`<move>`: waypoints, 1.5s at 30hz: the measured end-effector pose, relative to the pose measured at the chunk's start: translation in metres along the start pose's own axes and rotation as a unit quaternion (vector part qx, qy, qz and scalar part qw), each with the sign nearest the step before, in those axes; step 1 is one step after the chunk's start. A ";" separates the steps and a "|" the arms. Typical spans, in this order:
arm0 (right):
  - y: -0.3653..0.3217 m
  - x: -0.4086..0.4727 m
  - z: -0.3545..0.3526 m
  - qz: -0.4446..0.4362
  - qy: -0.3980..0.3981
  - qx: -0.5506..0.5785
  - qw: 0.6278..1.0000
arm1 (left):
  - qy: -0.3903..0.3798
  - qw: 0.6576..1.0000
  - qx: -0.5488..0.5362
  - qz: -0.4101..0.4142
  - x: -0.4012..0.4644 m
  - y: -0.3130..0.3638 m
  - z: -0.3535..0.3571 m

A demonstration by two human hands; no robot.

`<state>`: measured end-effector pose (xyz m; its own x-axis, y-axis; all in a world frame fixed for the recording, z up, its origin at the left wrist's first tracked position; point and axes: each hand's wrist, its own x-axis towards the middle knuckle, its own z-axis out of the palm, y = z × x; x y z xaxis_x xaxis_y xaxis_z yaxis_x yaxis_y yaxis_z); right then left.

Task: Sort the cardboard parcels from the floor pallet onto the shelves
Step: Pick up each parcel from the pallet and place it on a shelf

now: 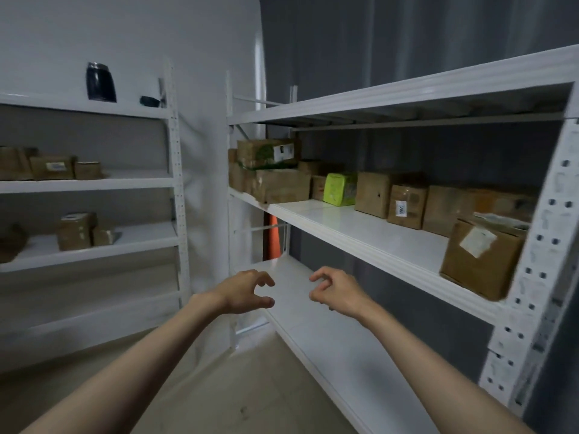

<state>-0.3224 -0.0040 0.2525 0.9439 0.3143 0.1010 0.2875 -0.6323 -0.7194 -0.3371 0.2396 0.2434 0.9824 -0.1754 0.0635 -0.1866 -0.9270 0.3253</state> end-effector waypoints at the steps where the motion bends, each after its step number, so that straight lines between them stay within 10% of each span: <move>1: -0.002 0.014 0.008 -0.003 -0.004 0.000 1.000 | 0.008 1.000 -0.004 -0.005 0.009 -0.012 -0.003; 17: -0.041 0.239 0.092 0.029 0.050 0.007 0.998 | 0.015 0.998 -0.054 0.023 0.188 -0.204 -0.056; 35: 0.010 0.473 0.040 0.031 0.186 0.039 0.981 | 0.156 0.973 -0.173 -0.003 0.441 -0.243 -0.069; 45: 0.037 0.599 0.015 0.013 0.129 0.008 0.992 | 0.221 0.919 -0.328 -0.003 0.575 -0.270 -0.088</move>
<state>0.2516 0.1718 0.2758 0.9616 0.1049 0.2536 0.2620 -0.6260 -0.7345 0.2779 0.4183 0.2753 0.9136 0.1160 0.3896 -0.2840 -0.5038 0.8158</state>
